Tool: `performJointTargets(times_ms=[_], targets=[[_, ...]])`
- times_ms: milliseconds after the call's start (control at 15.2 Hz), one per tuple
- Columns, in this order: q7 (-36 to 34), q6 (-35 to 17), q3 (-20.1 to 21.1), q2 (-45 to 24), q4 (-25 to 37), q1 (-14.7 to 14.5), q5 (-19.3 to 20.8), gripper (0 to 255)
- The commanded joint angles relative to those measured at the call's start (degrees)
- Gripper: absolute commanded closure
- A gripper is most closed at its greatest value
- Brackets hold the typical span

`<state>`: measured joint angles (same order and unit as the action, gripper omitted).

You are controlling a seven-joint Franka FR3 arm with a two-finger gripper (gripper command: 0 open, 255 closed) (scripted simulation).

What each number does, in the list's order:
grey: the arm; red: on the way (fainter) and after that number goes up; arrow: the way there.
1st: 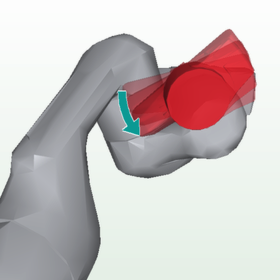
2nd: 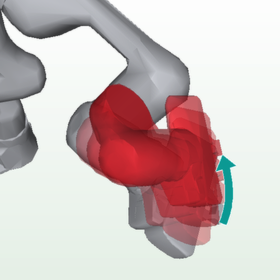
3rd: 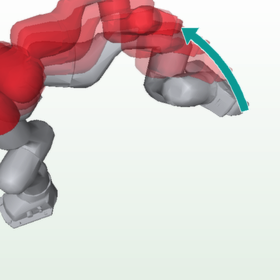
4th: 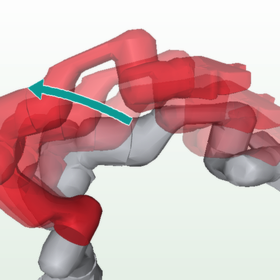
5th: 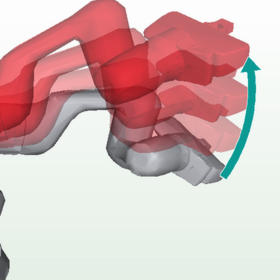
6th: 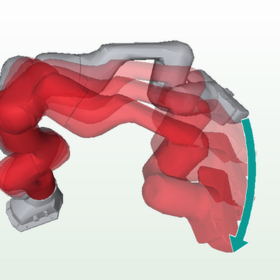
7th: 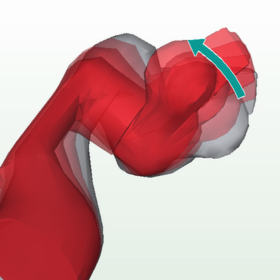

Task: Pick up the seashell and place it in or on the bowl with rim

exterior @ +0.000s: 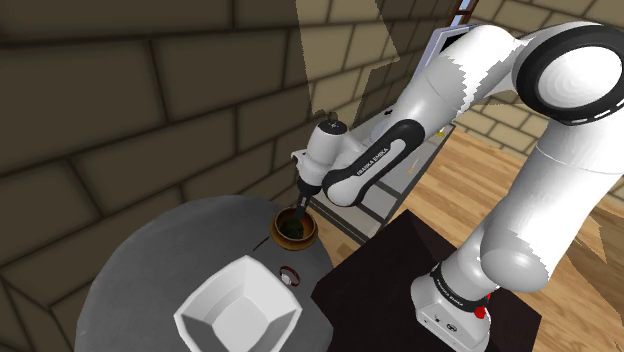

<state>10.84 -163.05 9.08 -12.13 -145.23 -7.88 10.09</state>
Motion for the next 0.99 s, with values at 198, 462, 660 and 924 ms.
performJointTargets(times_ms=[198,462,660,924], targets=[[1.1,1.8,0.9,2.3,-0.5,0.6,-1.5,0],[4.0,7.1,2.5,8.6,-1.3,1.4,-5.5,0],[4.0,7.1,2.4,8.6,-1.3,1.3,-5.5,0],[4.0,7.1,2.4,8.6,-1.3,1.3,-5.5,0]])
